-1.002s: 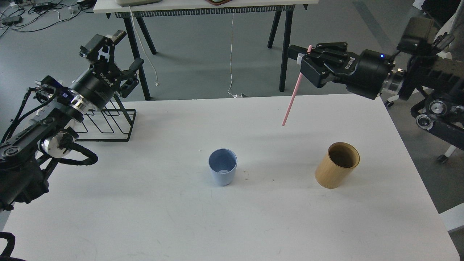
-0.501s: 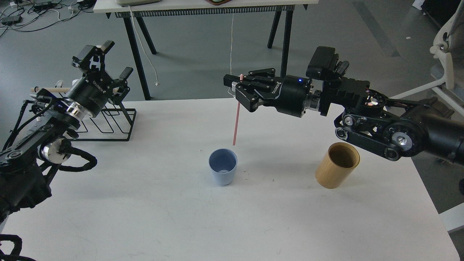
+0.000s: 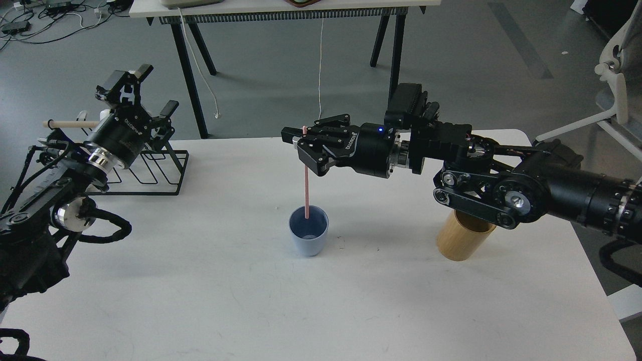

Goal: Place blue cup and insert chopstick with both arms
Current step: 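Carry the pink stick over the blue cup and lower it inside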

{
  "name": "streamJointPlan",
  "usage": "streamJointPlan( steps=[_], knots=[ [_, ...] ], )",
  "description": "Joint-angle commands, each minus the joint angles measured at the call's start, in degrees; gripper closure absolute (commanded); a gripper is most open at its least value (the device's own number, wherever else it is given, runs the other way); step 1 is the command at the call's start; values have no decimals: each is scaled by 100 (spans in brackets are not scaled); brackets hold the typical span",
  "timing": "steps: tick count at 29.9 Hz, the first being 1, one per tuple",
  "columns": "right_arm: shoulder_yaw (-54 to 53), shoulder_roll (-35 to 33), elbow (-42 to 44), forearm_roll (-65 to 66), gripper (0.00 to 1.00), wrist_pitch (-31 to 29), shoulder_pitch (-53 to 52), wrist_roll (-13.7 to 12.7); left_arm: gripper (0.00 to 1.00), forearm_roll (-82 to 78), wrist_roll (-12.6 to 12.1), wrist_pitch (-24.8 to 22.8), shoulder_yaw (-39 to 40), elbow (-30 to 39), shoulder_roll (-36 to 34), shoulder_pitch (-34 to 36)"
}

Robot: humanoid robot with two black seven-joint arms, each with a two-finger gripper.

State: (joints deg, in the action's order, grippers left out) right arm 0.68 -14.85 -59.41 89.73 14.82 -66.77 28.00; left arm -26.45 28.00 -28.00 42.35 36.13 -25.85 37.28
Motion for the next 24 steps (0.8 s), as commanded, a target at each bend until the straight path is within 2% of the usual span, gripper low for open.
streamJointPlan(
  steps=[1, 4, 7, 8, 9, 10, 13, 16, 20, 24],
  knots=[
    [151, 26, -9, 0, 99, 3, 15, 0, 10, -1, 0, 0, 1, 0, 1, -1],
    [213, 44, -9, 0, 87, 3, 32, 0, 10, -1, 0, 0, -8, 9, 10, -1],
    [213, 35, -18, 0, 62, 3, 41, 0, 10, -1, 0, 0, -8, 0, 1, -1],
    [204, 35, -27, -9, 48, 3, 41, 0, 10, -1, 0, 0, -8, 0, 10, -1],
    [204, 35, -27, -17, 38, 12, 59, 0, 10, -1, 0, 0, -8, 0, 1, -1],
    [204, 35, -36, -17, 35, 12, 68, 0, 10, -1, 0, 0, -8, 0, 1, -1],
    [161, 35, -36, -26, 17, 12, 76, 0, 10, -1, 0, 0, -8, 0, 1, -1],
    [99, 17, -71, -253, 5, 20, 85, 0, 10, -1, 0, 0, -8, 9, 10, -1],
    [-303, -61, -176, -1096, 3, 82, 85, 0, 10, -1, 0, 0, -8, 9, 10, 7],
    [-893, -500, -98, -2203, 3, -15, 111, 0, 9, -1, 0, 0, 1, 9, 27, 16]
  ],
)
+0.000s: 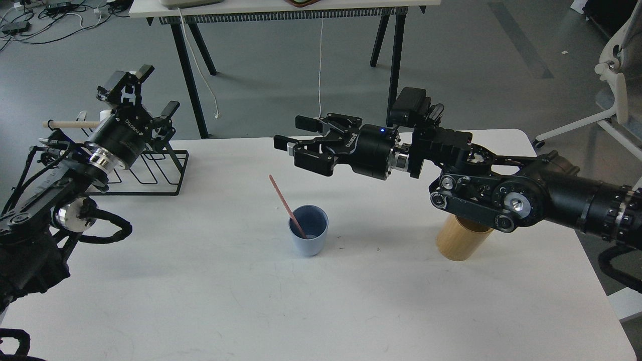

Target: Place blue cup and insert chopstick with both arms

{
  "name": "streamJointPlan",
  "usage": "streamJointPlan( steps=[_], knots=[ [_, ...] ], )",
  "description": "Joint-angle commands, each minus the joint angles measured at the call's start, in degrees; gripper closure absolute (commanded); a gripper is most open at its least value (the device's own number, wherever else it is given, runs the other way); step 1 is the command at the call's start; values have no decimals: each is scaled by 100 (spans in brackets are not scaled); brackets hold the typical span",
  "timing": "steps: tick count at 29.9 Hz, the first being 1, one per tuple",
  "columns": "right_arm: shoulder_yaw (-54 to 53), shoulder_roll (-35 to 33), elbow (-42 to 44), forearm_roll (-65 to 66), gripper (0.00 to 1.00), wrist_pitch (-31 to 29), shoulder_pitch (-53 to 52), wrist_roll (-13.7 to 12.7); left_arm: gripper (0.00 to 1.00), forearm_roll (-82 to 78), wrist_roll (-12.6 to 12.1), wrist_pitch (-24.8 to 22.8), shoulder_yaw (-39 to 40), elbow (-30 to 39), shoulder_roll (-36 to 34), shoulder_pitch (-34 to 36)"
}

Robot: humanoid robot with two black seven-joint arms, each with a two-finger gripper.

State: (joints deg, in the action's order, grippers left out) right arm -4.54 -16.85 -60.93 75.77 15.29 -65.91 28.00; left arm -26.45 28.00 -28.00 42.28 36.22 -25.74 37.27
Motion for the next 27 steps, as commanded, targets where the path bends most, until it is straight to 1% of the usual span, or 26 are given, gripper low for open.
streamJointPlan(
  steps=[1, 3, 5, 8, 10, 12, 14, 16, 17, 19, 21, 23, 27],
  knots=[
    [-468, -397, 90, -1158, 3, -53, 60, 0, 9, 0, 0, 0, 9, 0, 17, 26],
    [-626, -660, 99, -2010, 3, -62, 174, 0, 8, 0, 0, 0, 9, 0, 25, 70],
    [-750, -1064, 11, -2949, 3, -105, 367, 0, 8, 0, 0, 0, 0, 0, 17, 114],
    [-995, -1530, -313, -4198, 3, -490, 719, 0, 8, -9, 0, 0, -9, -1, 25, 131],
    [-1293, -1882, -507, -5086, 3, -1113, 1052, 0, 8, 0, 0, 0, 8, 0, 34, 131],
    [-1645, -2050, -534, -5790, 3, -1982, 1430, 0, 8, 0, 0, 0, 9, 0, 52, 123],
    [-1996, -2068, -455, -6239, 2, -3079, 1808, 0, 8, 0, 0, 0, -9, 0, 122, 114],
    [-2339, -2059, -246, -6486, 2, -4055, 2116, 0, 8, 0, 0, 0, -35, 0, 175, 105],
    [-2471, -2007, -79, -6514, 2, -4329, 2230, 0, 8, 0, 0, 0, -35, 8, 184, 105],
    [-2709, -1936, 273, -6523, 2, -4329, 2407, 0, 8, 0, 0, 0, -36, 8, 184, 88],
    [-2806, -1822, 432, -6523, 1, -4329, 2469, 0, 8, 0, 0, 0, -35, 8, 184, 70],
    [-2868, -1699, 477, -6531, 1, -4329, 2478, 0, 8, 0, 0, 0, -35, 8, 184, 70],
    [-2921, -1690, 538, -6540, 1, -4329, 2513, 0, 7, 0, 0, 0, -18, 8, 184, 70]
  ],
)
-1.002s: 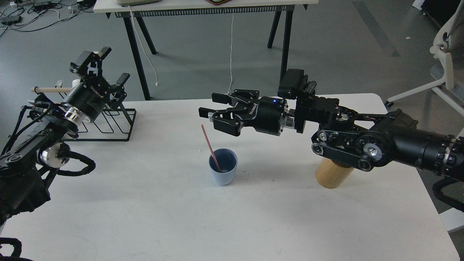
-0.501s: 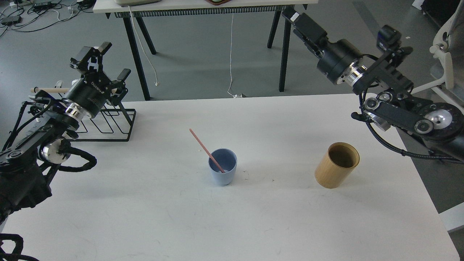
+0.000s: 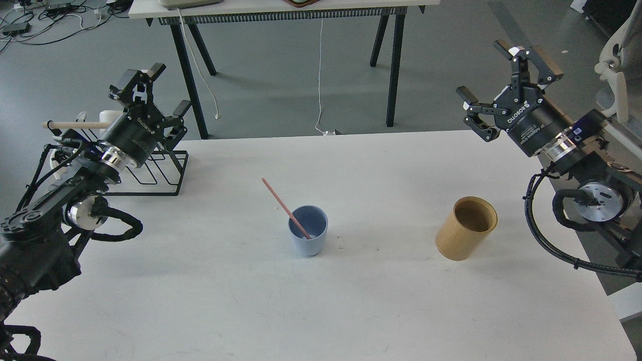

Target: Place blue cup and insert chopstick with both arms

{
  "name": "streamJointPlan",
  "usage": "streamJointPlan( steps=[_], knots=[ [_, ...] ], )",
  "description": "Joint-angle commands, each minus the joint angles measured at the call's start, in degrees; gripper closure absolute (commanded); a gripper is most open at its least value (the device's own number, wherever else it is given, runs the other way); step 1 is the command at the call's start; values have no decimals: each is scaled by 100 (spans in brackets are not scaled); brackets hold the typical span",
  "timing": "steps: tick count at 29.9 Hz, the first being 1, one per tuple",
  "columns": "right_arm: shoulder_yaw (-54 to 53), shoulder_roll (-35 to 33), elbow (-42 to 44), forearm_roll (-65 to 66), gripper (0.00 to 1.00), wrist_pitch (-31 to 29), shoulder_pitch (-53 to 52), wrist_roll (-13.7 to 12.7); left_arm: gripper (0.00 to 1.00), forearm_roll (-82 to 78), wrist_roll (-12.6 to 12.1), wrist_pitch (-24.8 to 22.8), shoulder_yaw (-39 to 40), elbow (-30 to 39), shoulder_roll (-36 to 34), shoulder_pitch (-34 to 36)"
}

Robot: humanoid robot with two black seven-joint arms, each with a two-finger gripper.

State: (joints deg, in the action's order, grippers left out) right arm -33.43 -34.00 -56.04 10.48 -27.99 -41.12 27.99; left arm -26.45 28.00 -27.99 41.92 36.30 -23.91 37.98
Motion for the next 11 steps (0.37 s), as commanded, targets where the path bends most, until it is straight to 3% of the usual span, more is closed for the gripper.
streamJointPlan(
  steps=[1, 11],
  knots=[
    [-49, 33, 58, -19, 1, -1, 34, 1, 7, 0, 0, -1, 27, 9, -9, -1],
    [-462, 710, 427, -846, 1, -1, 78, 1, 7, 0, 0, -1, 35, 9, -18, -19]
  ],
)
